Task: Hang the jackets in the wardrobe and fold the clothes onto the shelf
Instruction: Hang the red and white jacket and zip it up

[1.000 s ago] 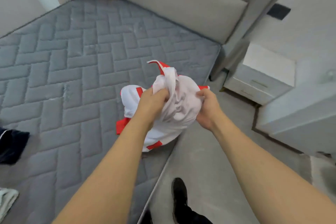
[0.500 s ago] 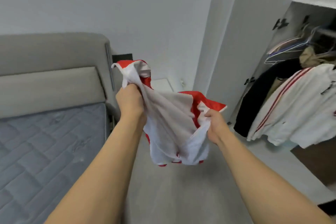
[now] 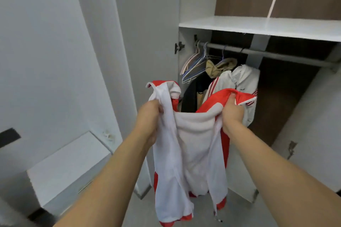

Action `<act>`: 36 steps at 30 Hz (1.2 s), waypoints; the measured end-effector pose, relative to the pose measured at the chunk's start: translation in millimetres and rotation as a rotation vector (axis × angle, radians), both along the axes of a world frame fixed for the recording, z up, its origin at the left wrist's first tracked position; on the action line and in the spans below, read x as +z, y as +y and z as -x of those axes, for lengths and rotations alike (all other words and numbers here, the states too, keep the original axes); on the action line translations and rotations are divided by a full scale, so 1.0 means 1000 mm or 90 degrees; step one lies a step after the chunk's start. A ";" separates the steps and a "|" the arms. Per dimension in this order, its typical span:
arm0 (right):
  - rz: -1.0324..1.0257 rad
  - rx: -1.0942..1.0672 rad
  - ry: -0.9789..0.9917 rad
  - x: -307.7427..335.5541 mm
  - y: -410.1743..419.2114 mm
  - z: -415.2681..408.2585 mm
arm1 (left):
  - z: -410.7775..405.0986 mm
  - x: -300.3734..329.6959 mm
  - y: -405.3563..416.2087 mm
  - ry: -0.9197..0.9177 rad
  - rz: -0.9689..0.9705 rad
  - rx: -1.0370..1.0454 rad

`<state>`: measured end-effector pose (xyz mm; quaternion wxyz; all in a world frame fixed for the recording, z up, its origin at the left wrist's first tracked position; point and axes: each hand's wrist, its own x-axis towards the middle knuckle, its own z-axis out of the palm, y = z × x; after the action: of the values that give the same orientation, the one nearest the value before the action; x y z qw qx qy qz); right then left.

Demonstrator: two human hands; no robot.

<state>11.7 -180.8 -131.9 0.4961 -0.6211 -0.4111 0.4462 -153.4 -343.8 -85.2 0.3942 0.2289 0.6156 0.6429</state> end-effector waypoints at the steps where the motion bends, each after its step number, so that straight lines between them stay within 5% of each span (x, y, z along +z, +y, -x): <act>1: -0.017 -0.007 -0.004 0.009 0.012 -0.003 | 0.004 -0.001 0.020 0.002 -0.006 -0.052; 7: -0.117 0.028 0.009 0.069 0.077 -0.029 | 0.031 -0.016 0.146 -0.001 0.049 -0.247; 12: -0.120 -0.002 0.028 0.091 0.129 -0.050 | 0.012 -0.038 0.243 0.040 0.238 -0.341; 22: -0.112 -0.083 0.113 0.072 0.234 -0.020 | -0.014 -0.067 0.403 0.464 0.343 -0.734; 25: -0.115 -0.123 0.132 0.077 0.262 -0.009 | 0.017 -0.050 0.462 0.612 0.369 -0.706; 30: -0.126 -0.121 0.127 0.069 0.301 0.012 | 0.079 -0.039 0.560 0.918 0.341 -0.362; 36: -0.119 -0.158 0.082 0.049 0.337 0.007 | 0.106 -0.061 0.637 1.111 0.287 -0.320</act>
<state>4.3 156.1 -82.9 0.6285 -0.5881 -0.3383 0.3803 -258.9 293.5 -145.8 -0.0448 0.6752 0.7363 0.0052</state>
